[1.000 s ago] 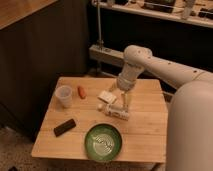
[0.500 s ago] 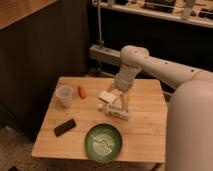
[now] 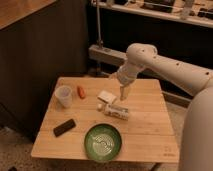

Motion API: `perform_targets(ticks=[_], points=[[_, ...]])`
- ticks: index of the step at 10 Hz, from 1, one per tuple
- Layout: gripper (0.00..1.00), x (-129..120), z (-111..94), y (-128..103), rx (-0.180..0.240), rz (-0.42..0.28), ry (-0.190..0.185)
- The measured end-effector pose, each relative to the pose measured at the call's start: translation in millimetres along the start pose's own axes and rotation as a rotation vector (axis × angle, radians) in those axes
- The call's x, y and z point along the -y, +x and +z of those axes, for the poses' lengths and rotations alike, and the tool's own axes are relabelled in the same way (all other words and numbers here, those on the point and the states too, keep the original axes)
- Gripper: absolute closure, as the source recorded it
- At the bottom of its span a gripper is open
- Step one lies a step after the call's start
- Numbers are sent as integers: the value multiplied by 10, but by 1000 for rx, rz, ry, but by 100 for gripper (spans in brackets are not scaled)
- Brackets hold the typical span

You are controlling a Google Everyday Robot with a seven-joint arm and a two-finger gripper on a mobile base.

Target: Place the white sponge in the ceramic bowl

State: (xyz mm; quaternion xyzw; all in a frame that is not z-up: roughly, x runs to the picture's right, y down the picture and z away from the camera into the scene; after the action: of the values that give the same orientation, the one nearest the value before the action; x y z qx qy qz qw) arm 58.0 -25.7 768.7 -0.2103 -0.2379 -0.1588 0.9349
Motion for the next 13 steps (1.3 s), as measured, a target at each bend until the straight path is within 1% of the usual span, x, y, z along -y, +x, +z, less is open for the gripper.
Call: perform_targets(ticks=[1, 2, 4, 5, 6, 7, 8, 9, 10, 11, 12, 13], points=[[20, 101, -36, 12, -14, -18, 23], [20, 168, -30, 39, -24, -36, 32], [20, 337, 106, 117, -46, -96, 35], [20, 384, 203, 163, -50, -120, 32], [20, 412, 282, 233, -45, -143, 36], [20, 441, 346, 286, -31, -167, 43], [20, 460, 420, 344, -7, -193, 44], [20, 490, 480, 385, 20, -219, 44], [20, 519, 604, 447, 68, -252, 36], [20, 554, 659, 475, 90, -270, 32], [20, 568, 702, 492, 97, -281, 23], [20, 591, 805, 511, 94, -293, 1]])
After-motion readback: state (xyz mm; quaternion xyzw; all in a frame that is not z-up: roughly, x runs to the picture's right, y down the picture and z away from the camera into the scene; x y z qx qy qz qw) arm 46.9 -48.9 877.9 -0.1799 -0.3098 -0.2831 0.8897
